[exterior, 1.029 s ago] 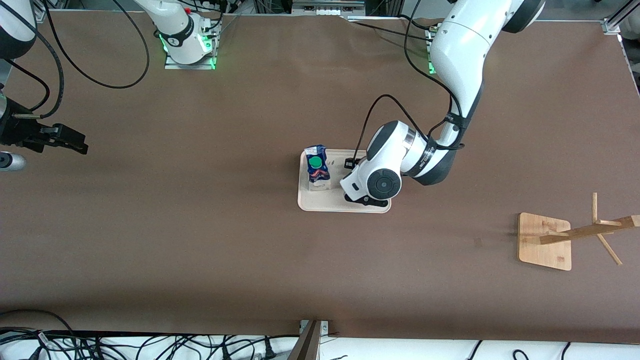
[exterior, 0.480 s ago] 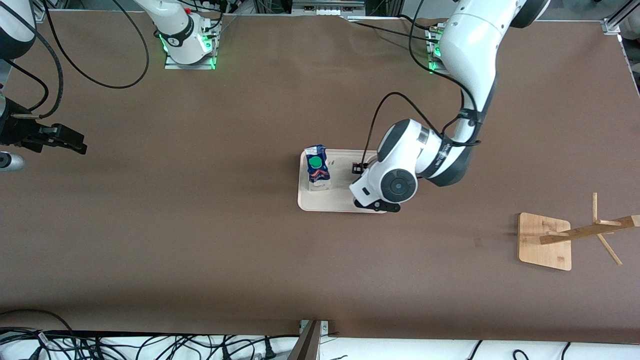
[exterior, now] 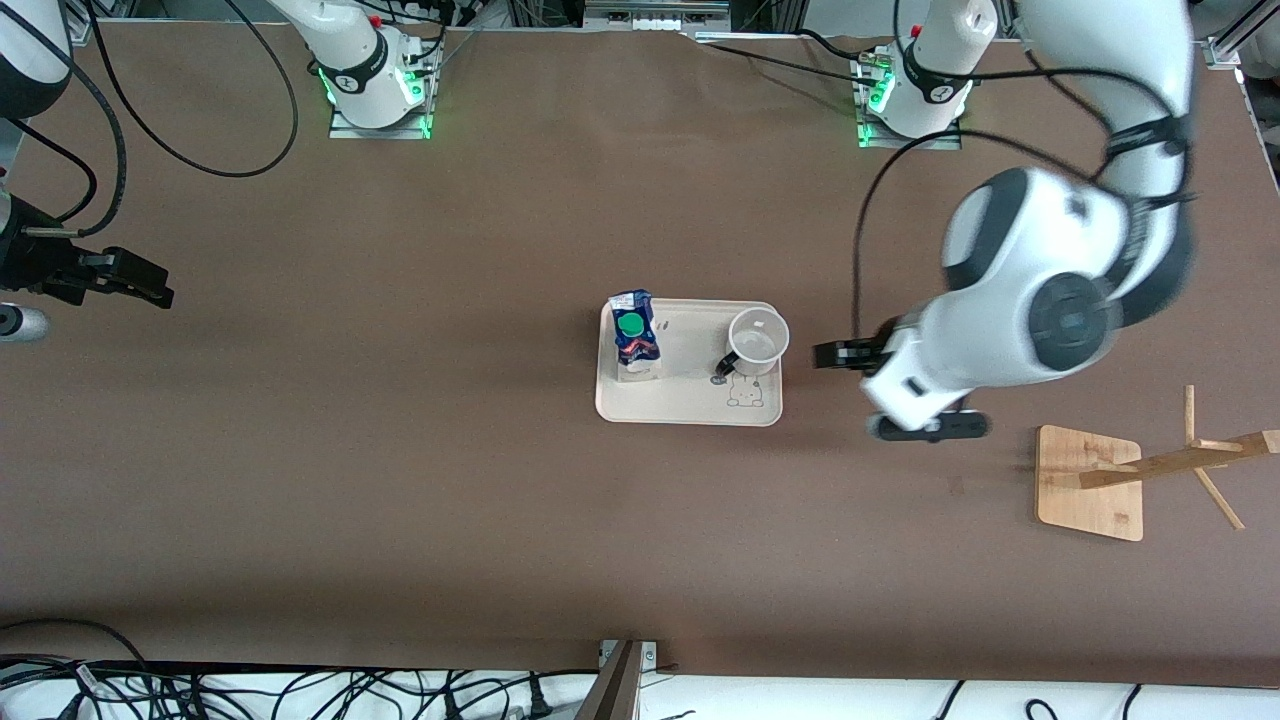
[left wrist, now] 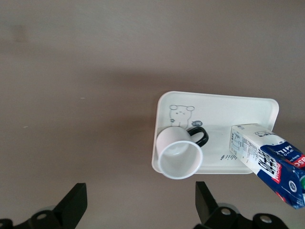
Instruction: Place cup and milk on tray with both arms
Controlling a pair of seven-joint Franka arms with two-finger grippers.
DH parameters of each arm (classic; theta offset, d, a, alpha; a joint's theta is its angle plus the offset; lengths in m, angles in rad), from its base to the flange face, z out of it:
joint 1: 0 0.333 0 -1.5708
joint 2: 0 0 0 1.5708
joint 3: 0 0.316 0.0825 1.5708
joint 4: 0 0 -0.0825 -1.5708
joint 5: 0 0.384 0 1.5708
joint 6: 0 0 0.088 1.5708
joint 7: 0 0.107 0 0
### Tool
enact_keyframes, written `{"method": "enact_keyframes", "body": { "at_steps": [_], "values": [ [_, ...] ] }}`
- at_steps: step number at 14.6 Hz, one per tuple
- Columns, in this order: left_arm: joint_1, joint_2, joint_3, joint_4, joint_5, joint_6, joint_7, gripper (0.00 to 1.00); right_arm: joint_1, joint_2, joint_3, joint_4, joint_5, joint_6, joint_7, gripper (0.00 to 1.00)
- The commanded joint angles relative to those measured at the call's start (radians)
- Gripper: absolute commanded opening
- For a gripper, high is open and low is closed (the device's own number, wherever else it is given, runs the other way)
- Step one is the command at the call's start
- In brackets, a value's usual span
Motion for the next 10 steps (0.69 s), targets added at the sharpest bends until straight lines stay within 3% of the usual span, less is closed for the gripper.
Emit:
{"method": "enact_keyframes", "body": {
  "at_steps": [1, 3, 6, 10],
  "values": [
    [0.089, -0.133, -0.014, -0.091, -0.004, -0.06, 0.061, 1.0, -0.015, -0.024, 0.014, -0.015, -0.017, -0.005, -0.019, 1.0],
    [0.143, -0.215, -0.015, -0.141, 0.026, -0.081, 0.065, 1.0, -0.015, -0.024, 0.014, -0.015, -0.017, -0.005, -0.019, 1.0],
    [0.149, -0.355, -0.017, -0.256, 0.169, -0.065, 0.087, 1.0, -0.015, -0.03, 0.012, -0.015, -0.018, -0.004, -0.054, 1.0],
    [0.154, -0.516, -0.016, -0.471, 0.23, 0.091, 0.12, 1.0, -0.009, -0.047, 0.012, -0.028, -0.02, -0.001, -0.058, 1.0]
  ]
}}
